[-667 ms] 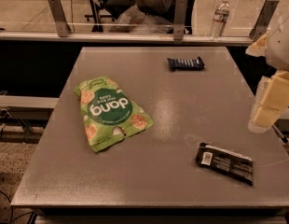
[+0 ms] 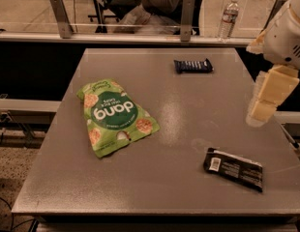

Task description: Move rxbar blueberry near green rice chip bag

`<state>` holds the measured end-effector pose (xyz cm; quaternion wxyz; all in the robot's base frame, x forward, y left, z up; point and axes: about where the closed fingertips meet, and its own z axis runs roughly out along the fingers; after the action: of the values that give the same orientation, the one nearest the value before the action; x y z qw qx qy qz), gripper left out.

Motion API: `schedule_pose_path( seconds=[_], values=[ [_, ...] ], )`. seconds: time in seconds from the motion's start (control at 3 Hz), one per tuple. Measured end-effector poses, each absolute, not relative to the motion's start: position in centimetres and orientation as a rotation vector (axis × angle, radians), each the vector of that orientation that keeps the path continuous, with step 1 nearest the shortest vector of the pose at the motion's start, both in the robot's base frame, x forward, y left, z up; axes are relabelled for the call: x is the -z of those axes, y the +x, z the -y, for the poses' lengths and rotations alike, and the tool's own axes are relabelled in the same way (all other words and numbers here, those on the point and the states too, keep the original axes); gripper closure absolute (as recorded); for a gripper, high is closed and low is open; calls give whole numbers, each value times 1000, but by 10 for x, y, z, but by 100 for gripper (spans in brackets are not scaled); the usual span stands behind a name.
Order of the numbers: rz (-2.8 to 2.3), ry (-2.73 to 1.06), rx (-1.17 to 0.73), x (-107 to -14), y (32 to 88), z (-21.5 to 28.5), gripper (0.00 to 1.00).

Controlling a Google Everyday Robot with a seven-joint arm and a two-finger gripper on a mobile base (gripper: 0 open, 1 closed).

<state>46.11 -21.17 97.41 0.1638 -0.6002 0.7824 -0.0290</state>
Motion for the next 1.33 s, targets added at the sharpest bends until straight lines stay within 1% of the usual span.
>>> schedule_pose_path(
  seconds=[0.67,1.0,1.33],
  values=[
    [-2242,-1621,-6,-961,544,217,0],
    [-2212,-1568,-66,-944,602,224,0],
    [-2207,-1540,-96,-924,643,226,0]
  ],
)
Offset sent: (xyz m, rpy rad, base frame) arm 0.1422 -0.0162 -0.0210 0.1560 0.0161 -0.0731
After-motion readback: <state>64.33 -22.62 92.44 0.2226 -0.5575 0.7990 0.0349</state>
